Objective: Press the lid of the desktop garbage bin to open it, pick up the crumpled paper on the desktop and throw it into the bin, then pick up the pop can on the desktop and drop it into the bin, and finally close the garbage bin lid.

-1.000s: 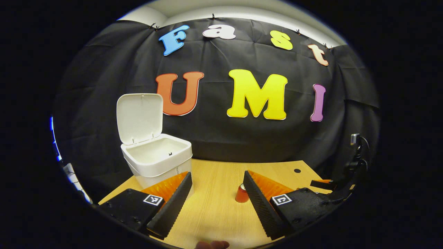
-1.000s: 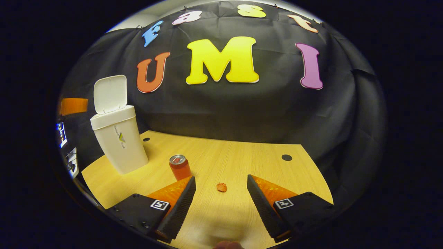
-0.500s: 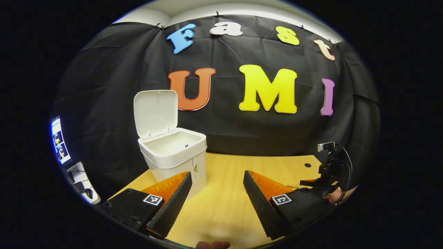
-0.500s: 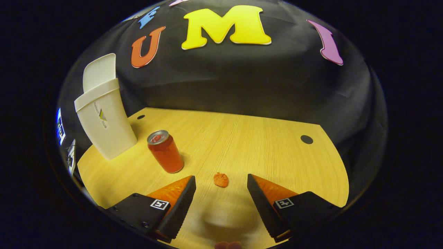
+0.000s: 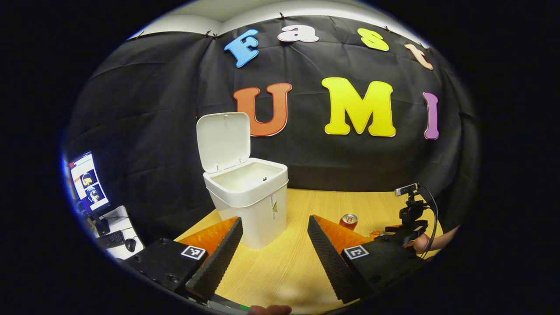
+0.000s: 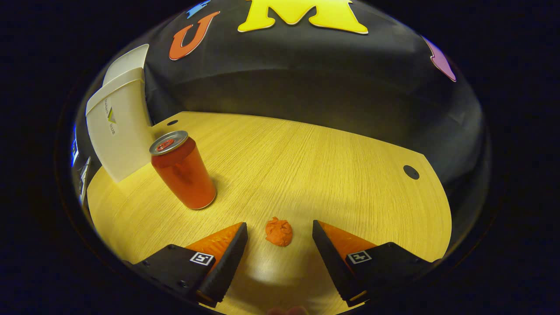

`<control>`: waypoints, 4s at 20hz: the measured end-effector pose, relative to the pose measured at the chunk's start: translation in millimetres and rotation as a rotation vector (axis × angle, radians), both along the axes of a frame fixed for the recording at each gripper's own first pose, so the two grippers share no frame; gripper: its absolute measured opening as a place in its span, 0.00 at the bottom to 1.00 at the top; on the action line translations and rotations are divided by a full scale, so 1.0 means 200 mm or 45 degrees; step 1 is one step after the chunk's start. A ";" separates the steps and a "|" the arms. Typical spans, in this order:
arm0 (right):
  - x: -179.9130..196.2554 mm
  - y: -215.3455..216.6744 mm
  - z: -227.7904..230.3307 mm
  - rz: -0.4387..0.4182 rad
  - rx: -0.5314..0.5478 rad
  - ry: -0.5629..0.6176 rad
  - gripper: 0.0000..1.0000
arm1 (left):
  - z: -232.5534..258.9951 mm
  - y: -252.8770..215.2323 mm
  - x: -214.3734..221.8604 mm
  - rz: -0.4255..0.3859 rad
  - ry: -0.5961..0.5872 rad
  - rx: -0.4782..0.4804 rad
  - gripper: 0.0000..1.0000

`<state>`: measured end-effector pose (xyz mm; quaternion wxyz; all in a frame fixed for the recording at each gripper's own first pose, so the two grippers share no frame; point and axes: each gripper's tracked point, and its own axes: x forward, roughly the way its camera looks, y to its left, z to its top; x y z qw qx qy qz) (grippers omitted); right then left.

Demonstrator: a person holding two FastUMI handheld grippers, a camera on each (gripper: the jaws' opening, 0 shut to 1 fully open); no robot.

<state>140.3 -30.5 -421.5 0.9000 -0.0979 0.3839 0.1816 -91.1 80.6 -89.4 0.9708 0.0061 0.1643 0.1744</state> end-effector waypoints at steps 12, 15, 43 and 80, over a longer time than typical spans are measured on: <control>-0.02 0.04 -0.06 -0.031 0.030 0.071 0.61 | 0.03 0.11 -0.06 0.054 0.006 0.045 0.98; -0.02 0.03 -0.05 -0.052 0.009 0.076 0.48 | 0.02 0.11 -0.07 0.041 0.018 0.043 0.98; -0.32 0.85 1.46 0.221 0.282 -0.332 0.11 | 0.06 0.32 -0.02 -0.106 -0.168 -0.088 0.98; -0.28 2.31 1.57 0.604 0.366 -0.410 0.66 | 0.21 0.83 -0.22 0.008 -0.270 -0.019 0.98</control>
